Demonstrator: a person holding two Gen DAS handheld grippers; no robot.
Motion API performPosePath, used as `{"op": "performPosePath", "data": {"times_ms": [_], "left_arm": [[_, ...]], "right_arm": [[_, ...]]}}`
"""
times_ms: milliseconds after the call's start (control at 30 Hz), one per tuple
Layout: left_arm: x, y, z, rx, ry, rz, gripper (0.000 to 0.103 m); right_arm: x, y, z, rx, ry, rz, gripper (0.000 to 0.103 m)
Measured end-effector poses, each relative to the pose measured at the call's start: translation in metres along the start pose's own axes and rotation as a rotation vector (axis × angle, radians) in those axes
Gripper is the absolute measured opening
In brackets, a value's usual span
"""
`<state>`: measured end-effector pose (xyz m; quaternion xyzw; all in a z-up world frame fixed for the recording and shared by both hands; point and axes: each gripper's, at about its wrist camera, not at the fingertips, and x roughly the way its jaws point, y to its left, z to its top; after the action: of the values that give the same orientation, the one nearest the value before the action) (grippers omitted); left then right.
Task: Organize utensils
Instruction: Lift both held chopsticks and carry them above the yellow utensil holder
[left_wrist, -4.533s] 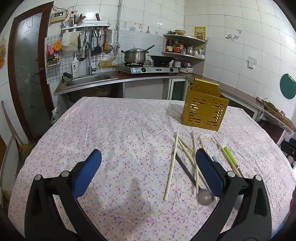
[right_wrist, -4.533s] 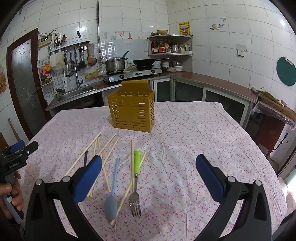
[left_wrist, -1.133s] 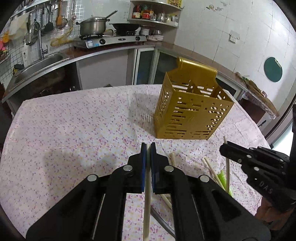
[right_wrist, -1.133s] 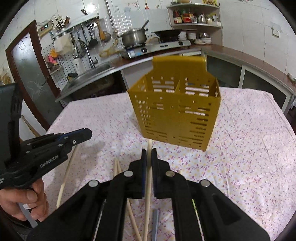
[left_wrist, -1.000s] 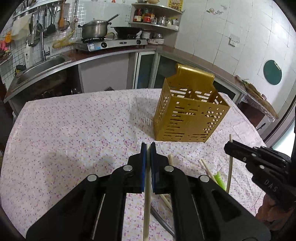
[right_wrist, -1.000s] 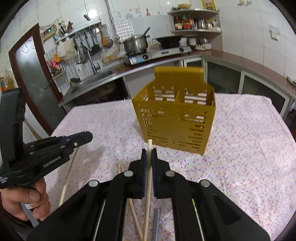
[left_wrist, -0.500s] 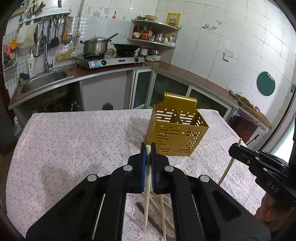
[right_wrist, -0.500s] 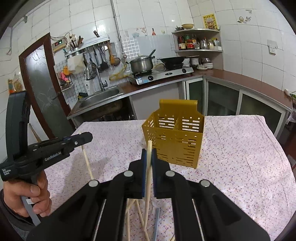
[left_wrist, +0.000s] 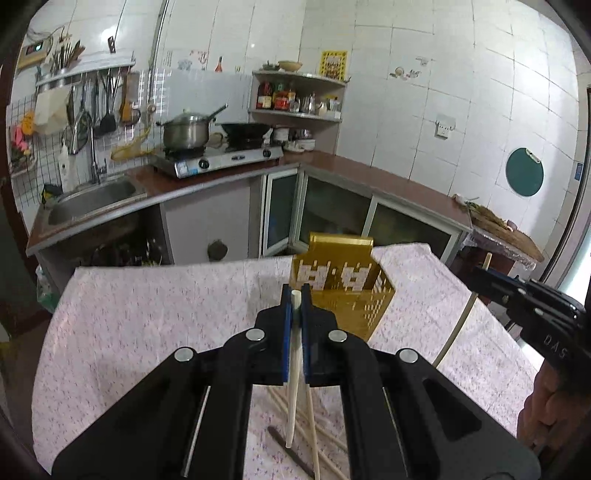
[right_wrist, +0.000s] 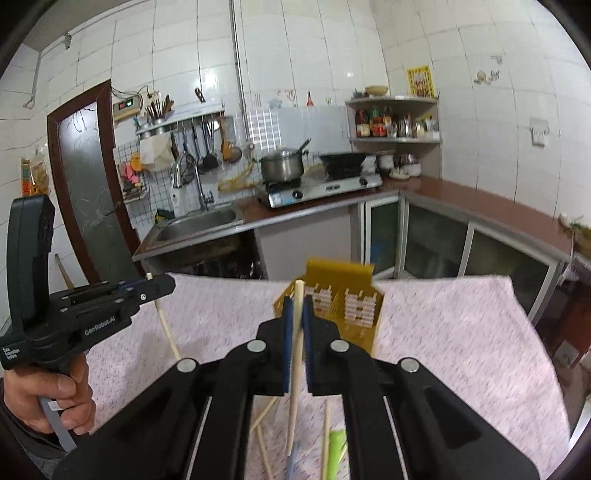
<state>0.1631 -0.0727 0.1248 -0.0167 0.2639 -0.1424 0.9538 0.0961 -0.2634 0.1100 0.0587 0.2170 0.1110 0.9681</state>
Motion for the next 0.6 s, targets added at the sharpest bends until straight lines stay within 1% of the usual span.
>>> {"op": "performPosePath", "data": {"times_ms": [267, 600], "left_arm": [[-0.006, -0.014, 0.049, 0.016, -0.085, -0.016, 0.003], [0.011, -0.034, 0.097, 0.03, -0.146, -0.049, 0.003]], "right_arm": [[-0.01, -0.011, 0.047, -0.035, -0.073, -0.038, 0.006], [-0.001, -0.017, 0.09, -0.075, -0.122, -0.075, 0.006]]}}
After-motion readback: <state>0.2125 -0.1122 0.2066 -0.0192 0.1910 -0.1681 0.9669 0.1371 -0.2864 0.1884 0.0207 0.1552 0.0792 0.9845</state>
